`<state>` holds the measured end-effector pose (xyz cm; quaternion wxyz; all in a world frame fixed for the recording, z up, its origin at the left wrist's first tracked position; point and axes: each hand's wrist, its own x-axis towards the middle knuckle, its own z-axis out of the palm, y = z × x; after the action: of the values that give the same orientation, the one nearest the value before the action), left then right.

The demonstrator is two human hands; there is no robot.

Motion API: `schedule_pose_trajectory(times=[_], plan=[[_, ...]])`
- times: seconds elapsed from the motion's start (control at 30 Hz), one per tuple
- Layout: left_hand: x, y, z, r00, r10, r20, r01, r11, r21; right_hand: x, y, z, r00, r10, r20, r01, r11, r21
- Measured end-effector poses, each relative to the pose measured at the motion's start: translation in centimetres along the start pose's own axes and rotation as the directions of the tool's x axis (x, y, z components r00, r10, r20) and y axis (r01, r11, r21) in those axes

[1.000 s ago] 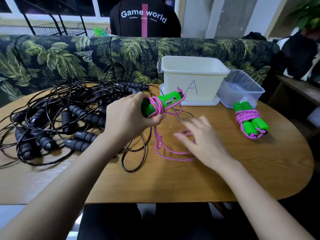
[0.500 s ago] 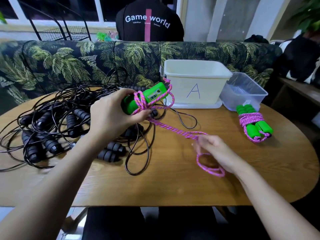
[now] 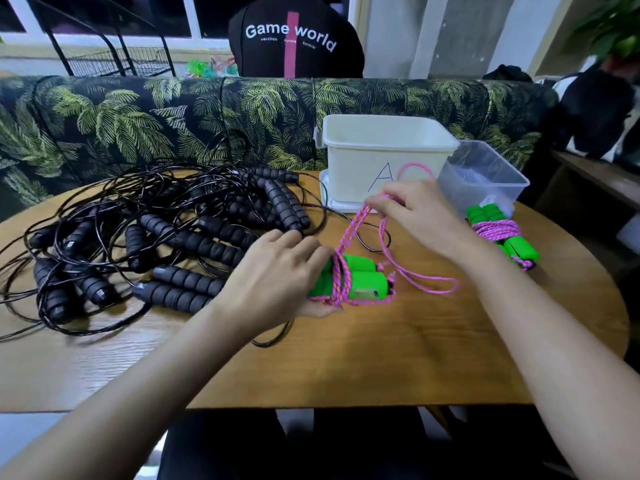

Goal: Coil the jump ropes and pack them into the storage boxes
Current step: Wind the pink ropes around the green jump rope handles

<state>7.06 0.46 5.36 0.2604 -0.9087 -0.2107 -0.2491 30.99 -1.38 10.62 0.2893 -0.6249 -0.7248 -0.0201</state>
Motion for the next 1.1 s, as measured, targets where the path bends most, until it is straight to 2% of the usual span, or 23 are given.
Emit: schedule_pose_trajectory(times=[0.1,0.17,0.27,0.33,0.43,0.5,0.6,0.67,0.73,0.8,0.83,0.9,0.93,1.0,1.07,1.1], plan=[[0.0,-0.8,0.4,0.990,-0.127,0.054,0.123,0.989,0.077,-2.7,-2.2,-0.3,0.998,-0.032,-0.050,0.022,0.980,-0.196],[0.2,-1.0,0.6,0.976,-0.201,0.083,0.193,0.977,0.094,-4.9,-3.4,0.3,0.995,-0.061,-0.075,0.046,0.979,-0.199],[0.6,-0.4,0.8,0.955,-0.277,0.102,0.268,0.959,0.096,-7.3,-5.0,2.4,0.979,-0.188,-0.080,0.168,0.962,-0.213],[1.0,0.0,0.7,0.934,-0.339,0.114,0.331,0.940,0.083,-8.3,-5.4,3.7,0.978,-0.192,-0.086,0.170,0.962,-0.214],[1.3,0.0,0.2,0.888,-0.442,0.125,0.442,0.896,0.031,-9.1,-5.3,4.4,0.992,-0.087,-0.095,0.083,0.995,-0.052],[1.6,-0.2,-0.3,0.864,-0.487,0.127,0.495,0.868,-0.036,-9.1,-5.0,4.4,0.999,0.018,-0.044,-0.010,0.982,0.187],[2.0,-0.1,-1.1,0.834,-0.532,0.143,0.550,0.821,-0.151,-8.4,-4.5,4.4,0.983,0.158,0.089,-0.181,0.861,0.476],[2.2,0.3,-1.6,0.813,-0.566,0.138,0.583,0.788,-0.199,-8.0,-4.5,4.3,0.954,0.233,0.188,-0.299,0.733,0.610],[2.3,0.8,-1.9,0.795,-0.588,0.148,0.606,0.767,-0.211,-7.7,-4.8,4.4,0.918,0.286,0.273,-0.394,0.603,0.693],[2.2,1.0,-2.1,0.800,-0.582,0.143,0.599,0.773,-0.207,-7.5,-5.1,4.4,0.891,0.348,0.292,-0.444,0.539,0.716],[2.1,1.1,-2.2,0.811,-0.569,0.137,0.585,0.783,-0.212,-7.5,-5.2,4.5,0.885,0.385,0.262,-0.447,0.549,0.706],[1.8,1.2,-2.3,0.822,-0.556,0.125,0.569,0.788,-0.235,-7.6,-5.6,4.5,0.889,0.441,0.120,-0.417,0.674,0.610],[1.7,1.3,-2.4,0.819,-0.560,0.125,0.573,0.785,-0.235,-7.7,-5.6,4.5,0.896,0.443,0.039,-0.401,0.767,0.500],[1.6,1.4,-2.5,0.816,-0.564,0.123,0.577,0.786,-0.224,-7.9,-6.0,4.1,0.911,0.407,-0.070,-0.396,0.909,0.130],[1.4,1.5,-2.6,0.819,-0.560,0.127,0.574,0.794,-0.201,-8.0,-5.9,4.0,0.927,0.319,-0.195,-0.355,0.916,-0.188],[1.4,1.6,-2.6,0.815,-0.557,0.158,0.579,0.792,-0.194,-8.0,-5.8,3.9,0.929,0.241,-0.282,-0.311,0.919,-0.241]])
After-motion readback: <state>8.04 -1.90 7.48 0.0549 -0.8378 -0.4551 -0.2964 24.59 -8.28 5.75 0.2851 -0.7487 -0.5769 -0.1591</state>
